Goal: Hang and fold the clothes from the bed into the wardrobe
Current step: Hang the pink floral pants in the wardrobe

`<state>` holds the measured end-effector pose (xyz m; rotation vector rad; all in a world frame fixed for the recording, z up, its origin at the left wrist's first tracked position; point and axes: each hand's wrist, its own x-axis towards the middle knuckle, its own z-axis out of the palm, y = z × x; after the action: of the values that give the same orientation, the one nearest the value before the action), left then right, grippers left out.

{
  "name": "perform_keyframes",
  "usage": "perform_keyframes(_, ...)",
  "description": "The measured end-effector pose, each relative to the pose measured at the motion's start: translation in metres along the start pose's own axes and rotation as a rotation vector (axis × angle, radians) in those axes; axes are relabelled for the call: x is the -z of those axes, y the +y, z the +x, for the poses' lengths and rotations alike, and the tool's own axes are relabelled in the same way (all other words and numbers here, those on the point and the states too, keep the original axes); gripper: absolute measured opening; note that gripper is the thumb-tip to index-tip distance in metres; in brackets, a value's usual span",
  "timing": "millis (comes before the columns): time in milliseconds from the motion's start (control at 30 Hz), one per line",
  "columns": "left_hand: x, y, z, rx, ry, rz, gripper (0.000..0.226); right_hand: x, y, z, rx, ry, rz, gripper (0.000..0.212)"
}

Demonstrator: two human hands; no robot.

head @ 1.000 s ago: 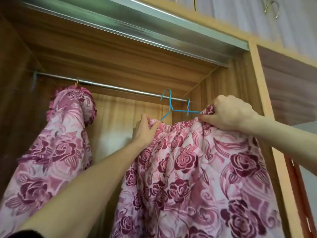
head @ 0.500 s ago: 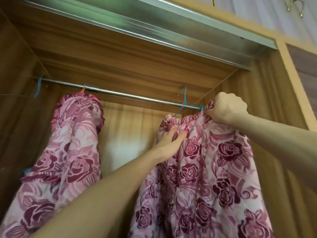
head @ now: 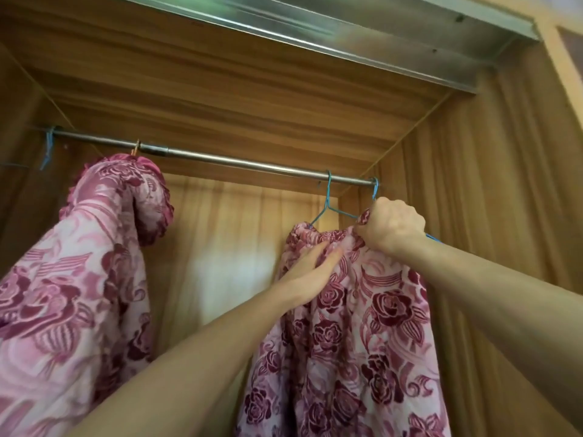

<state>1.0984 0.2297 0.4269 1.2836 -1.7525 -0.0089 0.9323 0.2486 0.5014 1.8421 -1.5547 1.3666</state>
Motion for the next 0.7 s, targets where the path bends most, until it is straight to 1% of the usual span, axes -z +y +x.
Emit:
perform_keyframes(167,-0.005,-0.002,-0.012,-0.013,0.012,-0.038,0.072,0.0,0.002,-0.002,0.043,-0.046,-0.026,0.057)
perform_keyframes(233,-0.004,-0.004,-0.019,-0.012,0.026,-0.059,0.072,-0.002,0.002,-0.005,0.074,-0.052,-0.048,0.065)
perform_keyframes(300,-0.004,-0.005,-0.027,-0.018,0.048,-0.102,0.071,-0.003,0.003,-0.011,0.107,-0.043,-0.021,0.073)
perform_keyframes(367,-0.006,-0.009,-0.04,-0.018,0.059,-0.182,0.068,-0.003,0.004,-0.023,0.172,0.008,-0.012,0.069)
perform_keyframes(433,-0.01,-0.013,-0.053,-0.02,0.059,-0.239,0.069,-0.004,0.01,-0.038,0.259,0.093,-0.086,0.06)
perform_keyframes(500,-0.013,-0.01,-0.068,-0.039,0.055,-0.223,0.068,-0.005,0.019,-0.056,0.331,0.132,-0.141,0.061)
perform_keyframes(600,-0.022,0.0,-0.097,-0.088,0.085,-0.158,0.058,-0.005,0.036,-0.086,0.404,0.112,-0.149,0.073)
perform_keyframes(700,-0.038,-0.001,-0.131,-0.136,0.139,-0.062,0.056,-0.003,0.056,-0.128,0.435,0.151,-0.146,0.071)
